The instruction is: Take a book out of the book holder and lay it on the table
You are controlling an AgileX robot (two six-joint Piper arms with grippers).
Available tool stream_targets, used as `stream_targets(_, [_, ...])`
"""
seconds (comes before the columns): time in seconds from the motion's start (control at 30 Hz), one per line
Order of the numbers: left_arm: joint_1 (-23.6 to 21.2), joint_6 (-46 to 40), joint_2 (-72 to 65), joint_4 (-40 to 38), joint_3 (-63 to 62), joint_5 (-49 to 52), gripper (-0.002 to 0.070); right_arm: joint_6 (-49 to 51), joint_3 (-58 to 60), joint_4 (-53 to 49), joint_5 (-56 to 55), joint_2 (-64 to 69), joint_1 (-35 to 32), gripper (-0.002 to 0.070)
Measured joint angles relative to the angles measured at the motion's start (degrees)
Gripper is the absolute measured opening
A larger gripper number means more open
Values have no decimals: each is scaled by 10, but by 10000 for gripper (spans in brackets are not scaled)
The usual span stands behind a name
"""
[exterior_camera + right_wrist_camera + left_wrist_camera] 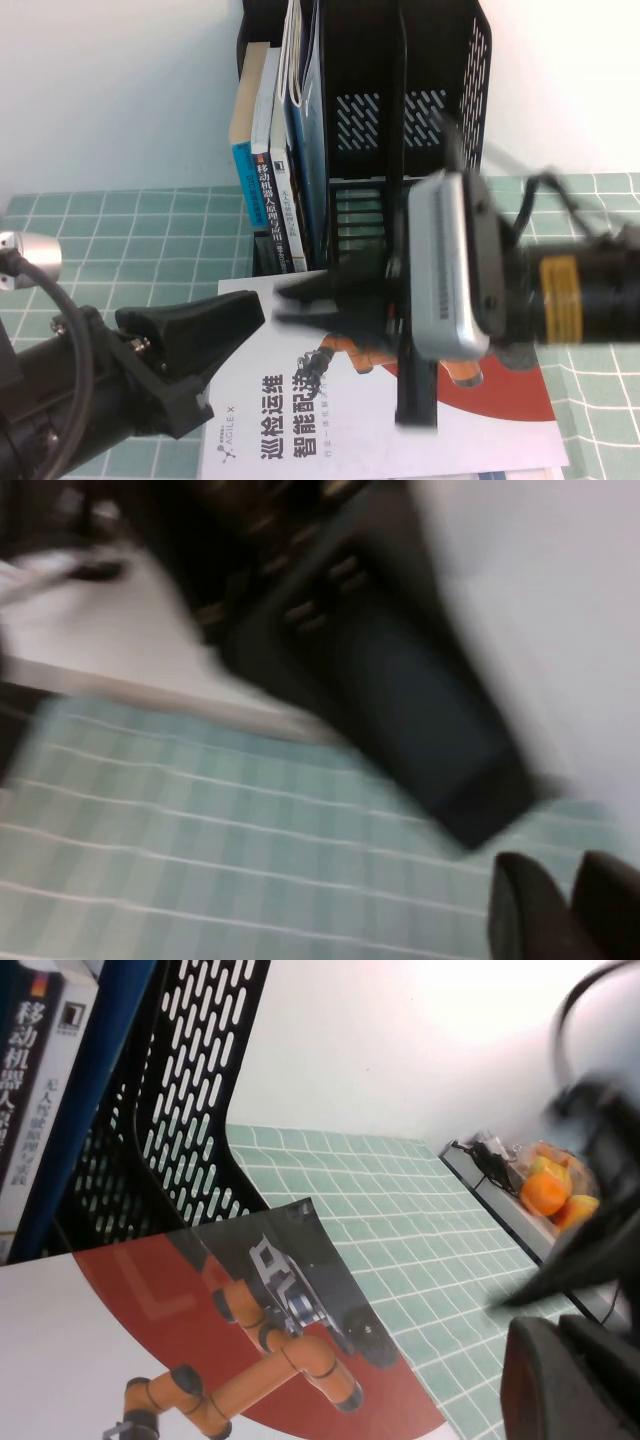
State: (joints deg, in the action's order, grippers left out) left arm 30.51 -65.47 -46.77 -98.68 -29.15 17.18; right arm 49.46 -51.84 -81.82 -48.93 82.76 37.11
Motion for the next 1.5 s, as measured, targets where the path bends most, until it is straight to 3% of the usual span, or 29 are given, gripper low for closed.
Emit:
stream_targets(0.1, [0,0,0,1,0,0,-3,-64,-37,-22,110,-44,0,43])
stream_targets(0.23, [0,-1,0,1,0,0,-3,-136,-64,-41,299,-98,0,11])
stream_targets(0.33, [0,-1,0,1,0,0,-3,-180,-66,-27,503,-134,0,6])
stream_targets(0.5, [0,-2,0,2,0,-33,-3,-422,-70,199,829,-185,0,4])
stream_targets(0.67, [0,-34,0,13,0,-140,-3,-603,-64,473,1010,-247,0,4])
stream_targets(0.87, [0,-159,0,6,0,-272,-3,-637,-7,657,1033,-385,0,3])
stream_targets(1.0, [0,-228,0,-11,0,-339,-3,-623,60,701,1017,-501,0,3])
stream_targets(1.1, [0,-217,0,-16,0,-347,-3,-619,119,713,982,-595,0,3])
stream_targets(1.2, [0,-179,0,-17,0,-286,-3,-616,186,739,931,-675,0,3])
stream_targets(1.5, [0,-29,-24,10,0,57,-3,-590,328,778,854,-823,0,1])
